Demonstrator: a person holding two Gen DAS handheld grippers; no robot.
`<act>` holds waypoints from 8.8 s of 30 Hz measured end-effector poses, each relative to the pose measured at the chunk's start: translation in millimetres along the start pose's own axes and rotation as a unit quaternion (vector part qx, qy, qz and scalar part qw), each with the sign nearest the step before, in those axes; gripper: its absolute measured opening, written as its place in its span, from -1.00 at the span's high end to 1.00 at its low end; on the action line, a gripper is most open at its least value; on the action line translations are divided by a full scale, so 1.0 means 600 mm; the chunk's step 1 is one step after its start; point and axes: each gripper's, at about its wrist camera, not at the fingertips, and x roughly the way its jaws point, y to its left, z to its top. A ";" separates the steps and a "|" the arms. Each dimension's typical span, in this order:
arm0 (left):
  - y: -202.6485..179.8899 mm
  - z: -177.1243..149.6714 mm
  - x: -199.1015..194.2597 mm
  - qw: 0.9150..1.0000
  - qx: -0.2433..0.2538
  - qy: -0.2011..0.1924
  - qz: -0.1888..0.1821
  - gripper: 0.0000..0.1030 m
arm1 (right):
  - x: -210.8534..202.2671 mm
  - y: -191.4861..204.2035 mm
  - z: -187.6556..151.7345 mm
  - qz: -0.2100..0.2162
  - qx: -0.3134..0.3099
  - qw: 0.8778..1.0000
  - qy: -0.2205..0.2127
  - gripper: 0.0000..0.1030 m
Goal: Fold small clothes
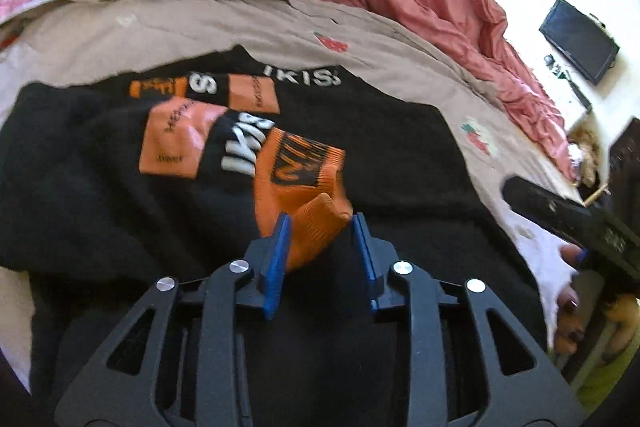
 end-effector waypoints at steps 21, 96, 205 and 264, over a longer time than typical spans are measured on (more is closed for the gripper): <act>0.177 0.040 -0.148 0.972 -0.127 -0.130 0.148 -0.05 | 0.165 0.151 -0.011 0.092 0.015 0.987 0.128 0.44; 0.091 0.037 -0.032 0.991 -0.002 -0.047 0.125 -0.50 | 0.114 0.024 0.037 -0.046 -0.110 0.992 0.040 0.06; 0.100 -0.259 -0.261 0.981 -0.095 0.039 0.164 0.18 | -0.186 -0.129 -0.267 0.002 -0.077 0.989 0.128 0.40; 0.184 0.104 -0.185 0.969 -0.203 -0.101 0.101 0.94 | -0.070 -0.101 0.101 0.052 -0.048 0.994 -0.085 0.86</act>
